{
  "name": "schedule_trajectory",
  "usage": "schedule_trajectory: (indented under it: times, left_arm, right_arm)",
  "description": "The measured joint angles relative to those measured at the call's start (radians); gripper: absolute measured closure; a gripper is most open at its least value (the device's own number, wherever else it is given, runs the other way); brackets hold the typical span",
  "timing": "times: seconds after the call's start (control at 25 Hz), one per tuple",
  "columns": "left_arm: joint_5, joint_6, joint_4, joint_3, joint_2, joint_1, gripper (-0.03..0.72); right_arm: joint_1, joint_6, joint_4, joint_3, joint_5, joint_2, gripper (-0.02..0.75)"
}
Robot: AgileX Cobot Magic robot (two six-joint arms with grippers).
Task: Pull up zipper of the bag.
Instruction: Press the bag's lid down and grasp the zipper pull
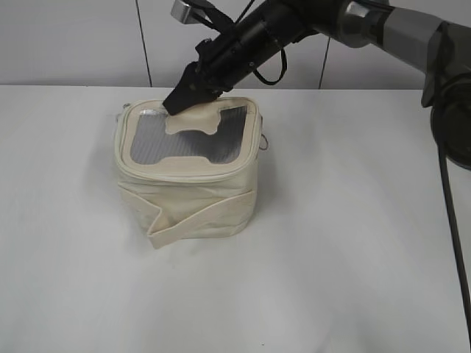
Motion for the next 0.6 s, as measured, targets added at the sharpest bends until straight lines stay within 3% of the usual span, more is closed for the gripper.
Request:
schedule_trajectory:
  times: [0.16, 0.32, 0.44, 0.6]
  left_arm:
    - [-0.163, 0.0, -0.04, -0.031, 0.151, 0.0, 0.438]
    - [-0.384, 0.07, -0.261, -0.075, 0.387, -0.008, 0.426]
    - [-0.453, 0.275, -0.464, -0.102, 0.6, -0.017, 0.432]
    - [-0.473, 0.636, -0.762, -0.178, 0.927, 0.002, 0.461]
  right_arm:
    - [0.0, 0.006, -0.003, 0.0, 0.0, 0.0, 0.683]
    - [0.001, 0.019, -0.005, 0.0, 0.007, 0.0, 0.683]
    - [0.001, 0.022, -0.005, -0.001, 0.022, 0.0, 0.683]
    - [0.001, 0.022, -0.006, -0.002, 0.027, 0.0, 0.684]
